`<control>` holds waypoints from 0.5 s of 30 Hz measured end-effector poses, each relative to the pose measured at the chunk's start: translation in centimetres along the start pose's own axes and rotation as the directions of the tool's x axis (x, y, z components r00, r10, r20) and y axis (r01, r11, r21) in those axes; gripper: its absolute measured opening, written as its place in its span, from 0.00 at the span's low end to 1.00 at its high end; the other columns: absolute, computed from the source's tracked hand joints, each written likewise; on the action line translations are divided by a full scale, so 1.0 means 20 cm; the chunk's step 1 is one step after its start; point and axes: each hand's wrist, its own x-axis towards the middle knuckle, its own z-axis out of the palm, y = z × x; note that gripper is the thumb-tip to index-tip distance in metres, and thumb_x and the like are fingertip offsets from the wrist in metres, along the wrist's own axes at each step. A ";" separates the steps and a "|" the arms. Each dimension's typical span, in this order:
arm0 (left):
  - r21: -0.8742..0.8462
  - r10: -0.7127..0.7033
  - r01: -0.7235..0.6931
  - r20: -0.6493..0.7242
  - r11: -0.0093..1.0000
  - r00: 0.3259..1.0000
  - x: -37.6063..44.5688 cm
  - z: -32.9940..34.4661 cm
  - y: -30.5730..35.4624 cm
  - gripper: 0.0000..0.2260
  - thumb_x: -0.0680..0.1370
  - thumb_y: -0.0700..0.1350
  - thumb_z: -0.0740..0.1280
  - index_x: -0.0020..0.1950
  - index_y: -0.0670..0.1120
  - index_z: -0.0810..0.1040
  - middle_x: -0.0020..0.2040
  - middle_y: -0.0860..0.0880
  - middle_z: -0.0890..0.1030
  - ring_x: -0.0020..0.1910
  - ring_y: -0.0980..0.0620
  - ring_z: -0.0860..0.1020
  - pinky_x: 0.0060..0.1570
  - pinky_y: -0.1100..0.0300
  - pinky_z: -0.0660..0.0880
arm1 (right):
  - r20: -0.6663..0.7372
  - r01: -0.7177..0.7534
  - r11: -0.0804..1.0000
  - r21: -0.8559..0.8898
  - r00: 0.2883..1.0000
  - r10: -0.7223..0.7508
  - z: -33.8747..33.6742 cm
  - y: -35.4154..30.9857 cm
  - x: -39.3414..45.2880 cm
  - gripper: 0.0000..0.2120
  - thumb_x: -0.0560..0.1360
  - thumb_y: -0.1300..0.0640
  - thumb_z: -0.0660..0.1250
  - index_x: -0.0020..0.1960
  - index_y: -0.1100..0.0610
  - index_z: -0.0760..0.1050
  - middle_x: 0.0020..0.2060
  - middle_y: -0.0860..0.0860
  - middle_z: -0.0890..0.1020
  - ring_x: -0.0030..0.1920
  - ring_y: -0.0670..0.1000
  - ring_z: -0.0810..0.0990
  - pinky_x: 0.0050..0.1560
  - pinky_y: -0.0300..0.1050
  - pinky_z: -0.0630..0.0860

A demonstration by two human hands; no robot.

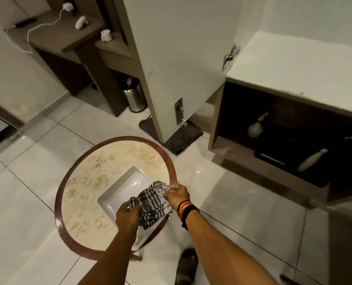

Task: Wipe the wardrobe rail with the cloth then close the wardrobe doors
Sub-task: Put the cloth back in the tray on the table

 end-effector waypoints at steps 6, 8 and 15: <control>0.160 -0.009 0.011 -0.011 0.987 1.000 0.33 -0.08 -0.31 0.20 0.81 0.39 0.67 0.73 0.40 0.74 0.66 0.34 0.80 0.63 0.33 0.78 0.67 0.39 0.75 | 0.192 -0.078 0.984 -0.158 0.975 0.108 0.37 0.23 0.24 0.17 0.78 0.61 0.66 0.66 0.59 0.76 0.57 0.56 0.81 0.57 0.54 0.81 0.61 0.41 0.77; 0.370 0.098 -0.100 0.026 0.924 0.995 0.36 -0.03 -0.36 0.20 0.83 0.42 0.64 0.76 0.42 0.72 0.71 0.37 0.77 0.69 0.35 0.75 0.71 0.43 0.71 | 0.197 -0.072 0.985 -0.155 0.975 0.102 0.39 0.27 0.31 0.17 0.79 0.61 0.64 0.67 0.59 0.74 0.58 0.55 0.79 0.60 0.54 0.80 0.65 0.43 0.76; 0.683 0.608 -0.728 0.603 -0.059 0.516 0.14 0.14 -0.31 0.36 0.80 0.58 0.65 0.83 0.46 0.55 0.84 0.44 0.48 0.83 0.42 0.51 0.81 0.49 0.45 | 0.018 0.383 0.616 -0.688 0.858 -0.513 0.10 0.33 0.11 0.24 0.84 0.53 0.55 0.79 0.53 0.64 0.80 0.53 0.64 0.80 0.55 0.61 0.79 0.52 0.62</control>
